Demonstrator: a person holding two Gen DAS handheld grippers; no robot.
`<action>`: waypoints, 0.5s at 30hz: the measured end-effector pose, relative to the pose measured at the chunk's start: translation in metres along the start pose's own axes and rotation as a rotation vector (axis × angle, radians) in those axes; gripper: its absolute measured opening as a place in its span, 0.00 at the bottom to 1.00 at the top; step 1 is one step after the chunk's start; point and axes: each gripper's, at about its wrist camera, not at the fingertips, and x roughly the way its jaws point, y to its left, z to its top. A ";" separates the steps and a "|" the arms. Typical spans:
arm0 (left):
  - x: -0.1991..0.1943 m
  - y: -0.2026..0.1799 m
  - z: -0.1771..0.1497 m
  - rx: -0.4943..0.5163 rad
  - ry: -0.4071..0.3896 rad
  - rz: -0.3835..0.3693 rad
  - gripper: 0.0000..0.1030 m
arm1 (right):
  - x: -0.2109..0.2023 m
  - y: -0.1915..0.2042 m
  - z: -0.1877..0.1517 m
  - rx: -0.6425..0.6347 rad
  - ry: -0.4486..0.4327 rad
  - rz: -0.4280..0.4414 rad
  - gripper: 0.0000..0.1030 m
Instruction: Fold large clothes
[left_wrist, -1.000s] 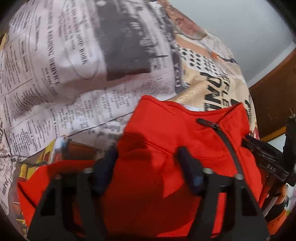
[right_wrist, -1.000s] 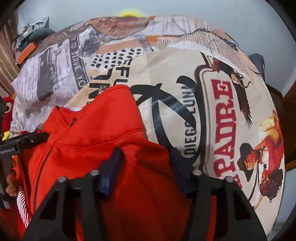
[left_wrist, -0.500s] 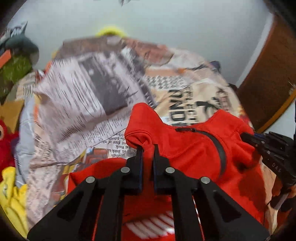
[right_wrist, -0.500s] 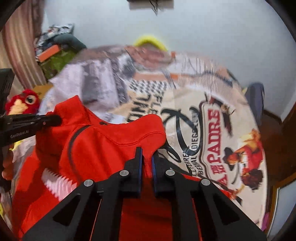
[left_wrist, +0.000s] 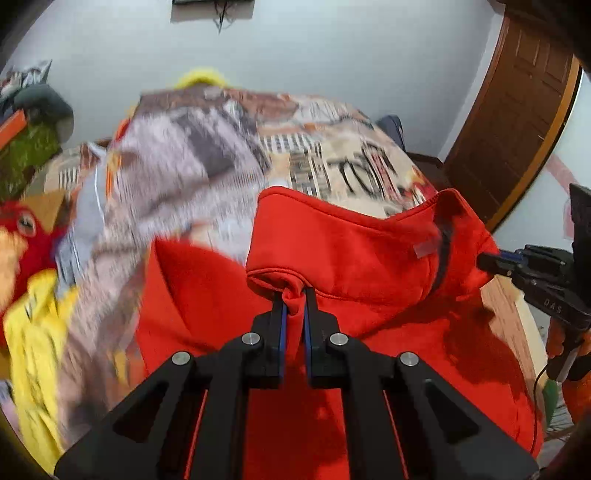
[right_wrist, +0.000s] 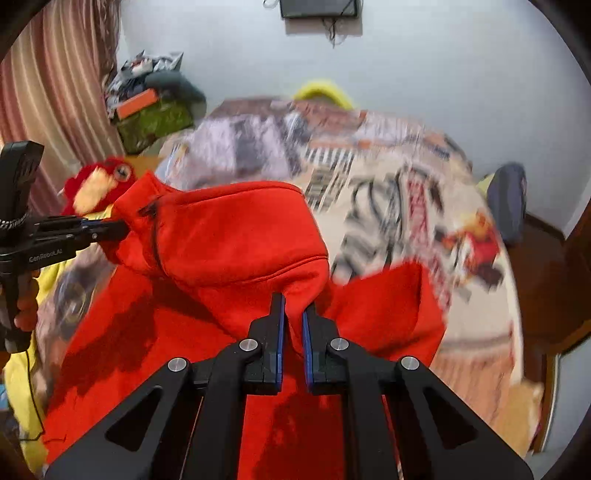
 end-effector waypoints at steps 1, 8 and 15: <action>0.001 -0.002 -0.018 -0.019 0.019 -0.024 0.06 | 0.001 0.000 -0.009 0.010 0.012 0.010 0.07; 0.010 -0.014 -0.096 -0.019 0.125 0.000 0.06 | 0.005 0.011 -0.064 0.053 0.096 0.019 0.05; 0.002 -0.027 -0.123 0.066 0.155 0.062 0.06 | -0.011 0.000 -0.058 0.109 0.145 0.043 0.07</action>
